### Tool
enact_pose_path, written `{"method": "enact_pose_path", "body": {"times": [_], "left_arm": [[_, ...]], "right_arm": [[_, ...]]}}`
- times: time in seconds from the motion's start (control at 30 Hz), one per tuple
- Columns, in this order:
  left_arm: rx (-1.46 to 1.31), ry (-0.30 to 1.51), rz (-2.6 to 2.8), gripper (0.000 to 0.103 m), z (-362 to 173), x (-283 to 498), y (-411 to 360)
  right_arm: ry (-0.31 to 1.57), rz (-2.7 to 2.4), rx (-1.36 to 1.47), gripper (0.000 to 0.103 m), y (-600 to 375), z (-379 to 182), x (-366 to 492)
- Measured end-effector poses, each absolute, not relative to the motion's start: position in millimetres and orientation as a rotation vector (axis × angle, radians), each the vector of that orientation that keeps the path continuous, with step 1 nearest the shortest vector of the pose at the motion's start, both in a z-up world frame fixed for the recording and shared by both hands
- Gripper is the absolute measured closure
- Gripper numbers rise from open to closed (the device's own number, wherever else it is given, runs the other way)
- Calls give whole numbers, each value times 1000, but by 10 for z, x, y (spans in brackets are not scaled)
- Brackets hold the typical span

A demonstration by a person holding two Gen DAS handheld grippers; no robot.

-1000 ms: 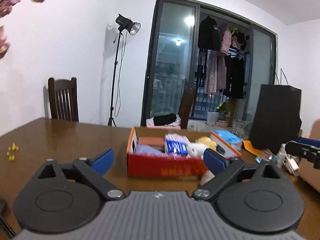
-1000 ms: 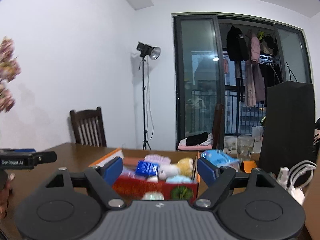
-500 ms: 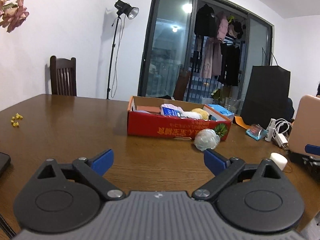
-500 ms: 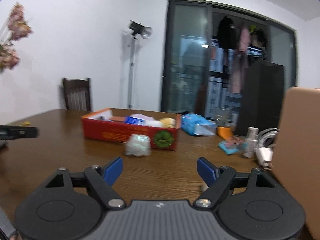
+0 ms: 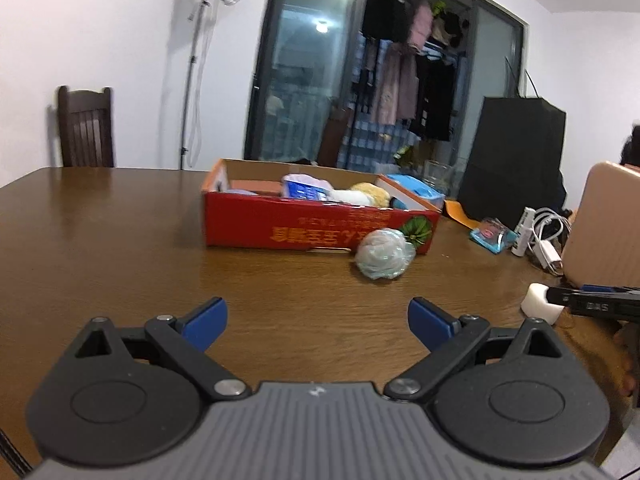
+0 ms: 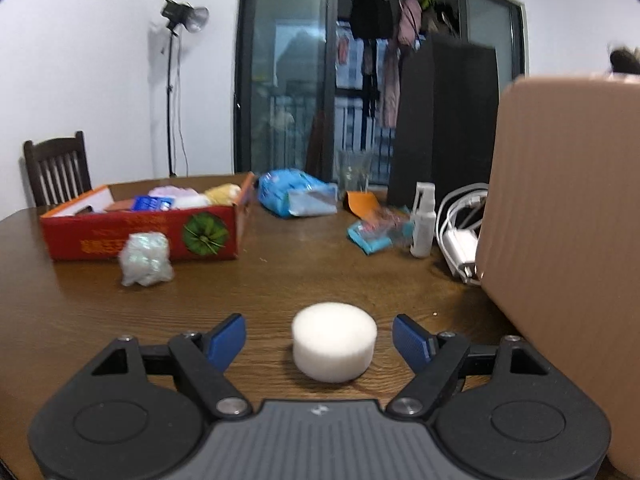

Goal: Organize soft objects
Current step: 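Grasp the white round sponge with the right gripper while the left grasps the plastic bundle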

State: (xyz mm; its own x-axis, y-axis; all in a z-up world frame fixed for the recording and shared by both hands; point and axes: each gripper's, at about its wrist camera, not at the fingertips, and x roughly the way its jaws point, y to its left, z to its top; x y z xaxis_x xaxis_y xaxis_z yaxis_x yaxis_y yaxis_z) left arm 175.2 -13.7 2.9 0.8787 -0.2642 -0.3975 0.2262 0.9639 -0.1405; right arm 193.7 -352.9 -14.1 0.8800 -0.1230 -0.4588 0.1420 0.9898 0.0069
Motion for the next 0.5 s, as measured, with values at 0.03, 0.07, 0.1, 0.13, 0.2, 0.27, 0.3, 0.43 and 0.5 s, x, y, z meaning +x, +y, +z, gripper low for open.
{"method": "enact_pose_path", "body": {"times": [0.03, 0.07, 0.1, 0.13, 0.2, 0.27, 0.3, 0.43, 0.5], "left_arm": [[-78, 433, -267, 4, 29, 1839, -202], [-65, 439, -279, 4, 34, 1943, -279], [-58, 445, -295, 4, 34, 2043, -349], [-53, 452, -313, 4, 39, 2158, -421], [-41, 460, -344, 4, 47, 2404, -581], [-37, 480, -367, 4, 44, 2713, -769], [-33, 496, -380, 4, 30, 2858, -857], [7, 542, -382, 4, -58, 3369, -1184], [25, 552, -387, 5, -111, 3536, -1299]], "right_arm": [[494, -145, 48, 25, -3558, -169, 2009], [515, -149, 60, 28, -3588, -201, 2083], [535, -148, 74, 33, -3619, -235, 2158], [554, -138, 86, 38, -3643, -268, 2230], [569, -117, 88, 47, -3635, -302, 2331], [576, -57, 73, 48, -3545, -288, 2418], [575, -22, 65, 48, -3486, -283, 2457], [568, 95, 22, 48, -3207, -254, 2596], [563, 126, 29, 48, -3153, -234, 2647]]}}
